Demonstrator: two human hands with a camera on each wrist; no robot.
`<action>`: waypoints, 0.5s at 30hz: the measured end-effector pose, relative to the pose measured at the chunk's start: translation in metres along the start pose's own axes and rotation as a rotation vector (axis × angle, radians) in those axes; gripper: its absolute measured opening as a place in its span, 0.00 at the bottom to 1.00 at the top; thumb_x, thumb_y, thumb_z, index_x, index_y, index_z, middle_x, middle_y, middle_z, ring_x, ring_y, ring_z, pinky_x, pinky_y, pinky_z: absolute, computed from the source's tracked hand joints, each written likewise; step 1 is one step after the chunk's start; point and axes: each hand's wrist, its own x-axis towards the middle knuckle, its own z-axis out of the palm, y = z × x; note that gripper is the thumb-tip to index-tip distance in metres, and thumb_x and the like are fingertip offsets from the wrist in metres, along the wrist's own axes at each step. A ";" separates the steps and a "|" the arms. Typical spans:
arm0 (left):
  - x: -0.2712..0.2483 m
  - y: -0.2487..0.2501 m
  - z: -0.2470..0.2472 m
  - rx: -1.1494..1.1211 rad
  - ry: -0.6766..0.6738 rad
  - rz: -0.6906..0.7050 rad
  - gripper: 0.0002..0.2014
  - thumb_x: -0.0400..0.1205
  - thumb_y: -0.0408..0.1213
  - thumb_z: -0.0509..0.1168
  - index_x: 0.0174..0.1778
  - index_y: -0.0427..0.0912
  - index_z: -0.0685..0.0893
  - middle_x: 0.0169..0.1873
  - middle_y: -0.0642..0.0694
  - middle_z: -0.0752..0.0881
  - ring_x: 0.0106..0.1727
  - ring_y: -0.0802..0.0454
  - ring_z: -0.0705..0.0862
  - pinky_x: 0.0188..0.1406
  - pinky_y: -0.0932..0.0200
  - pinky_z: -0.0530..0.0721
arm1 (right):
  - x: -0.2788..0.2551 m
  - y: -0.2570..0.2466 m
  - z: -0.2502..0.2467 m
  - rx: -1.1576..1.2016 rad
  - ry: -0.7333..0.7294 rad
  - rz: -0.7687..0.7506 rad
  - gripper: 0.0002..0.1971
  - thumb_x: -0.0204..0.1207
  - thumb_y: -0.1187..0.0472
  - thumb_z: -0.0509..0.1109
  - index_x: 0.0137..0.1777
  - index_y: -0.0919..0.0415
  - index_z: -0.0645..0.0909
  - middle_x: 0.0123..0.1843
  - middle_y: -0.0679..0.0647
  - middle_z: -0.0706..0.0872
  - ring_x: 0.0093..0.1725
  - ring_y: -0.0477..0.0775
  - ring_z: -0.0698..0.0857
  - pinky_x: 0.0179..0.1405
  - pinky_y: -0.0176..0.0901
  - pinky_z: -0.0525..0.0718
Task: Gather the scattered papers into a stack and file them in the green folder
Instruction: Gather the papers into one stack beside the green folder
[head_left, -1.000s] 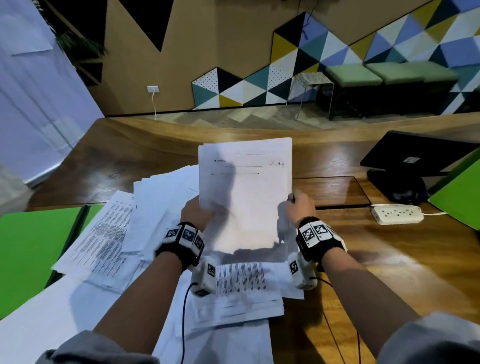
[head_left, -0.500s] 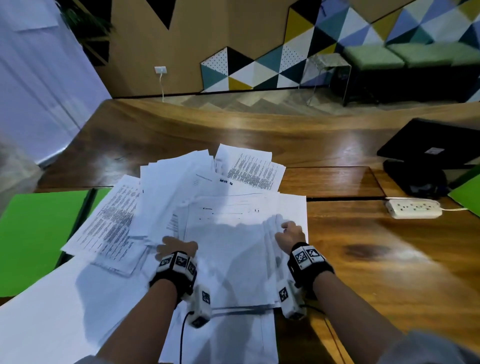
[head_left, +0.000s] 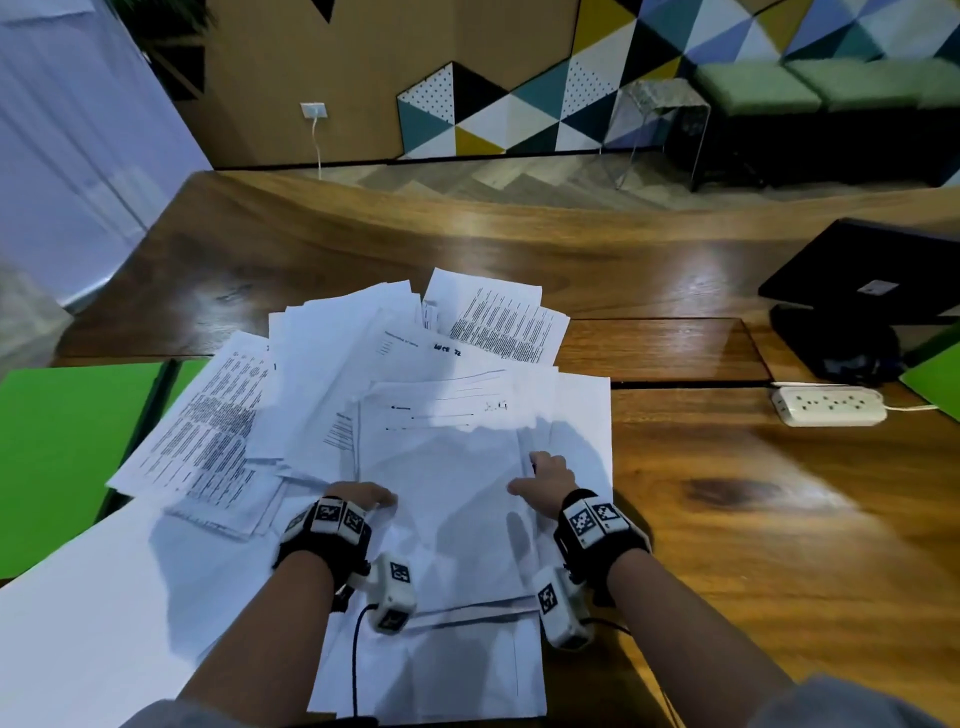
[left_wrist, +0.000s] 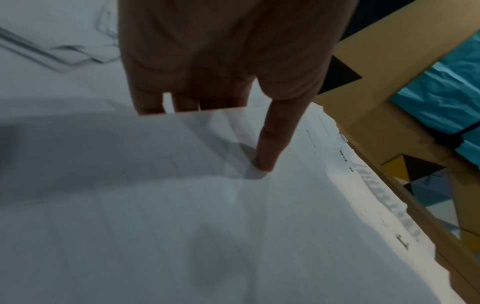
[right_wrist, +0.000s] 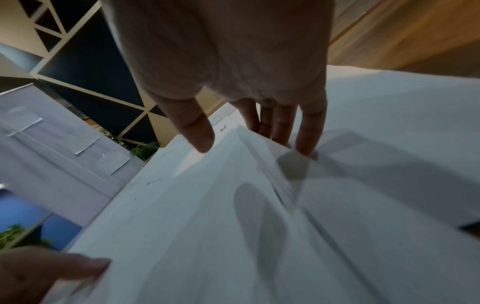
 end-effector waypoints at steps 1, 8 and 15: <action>-0.002 0.000 -0.003 -0.022 -0.010 0.015 0.24 0.86 0.45 0.56 0.79 0.45 0.68 0.81 0.43 0.66 0.81 0.44 0.66 0.79 0.59 0.63 | 0.002 0.005 -0.005 0.025 0.065 0.034 0.32 0.77 0.54 0.67 0.80 0.59 0.63 0.77 0.62 0.65 0.76 0.64 0.68 0.74 0.54 0.72; 0.004 -0.006 0.012 -0.123 -0.016 0.119 0.27 0.76 0.37 0.73 0.69 0.31 0.78 0.69 0.36 0.80 0.70 0.41 0.79 0.67 0.60 0.75 | 0.005 0.040 -0.047 0.242 0.391 0.442 0.24 0.74 0.63 0.65 0.69 0.67 0.64 0.72 0.66 0.64 0.71 0.67 0.65 0.63 0.55 0.72; 0.014 0.026 -0.050 -0.217 0.192 0.276 0.32 0.57 0.34 0.66 0.59 0.26 0.82 0.47 0.33 0.85 0.48 0.39 0.84 0.46 0.53 0.78 | 0.007 0.035 -0.042 0.339 0.201 0.360 0.26 0.74 0.63 0.65 0.70 0.68 0.63 0.64 0.66 0.78 0.61 0.68 0.81 0.46 0.50 0.79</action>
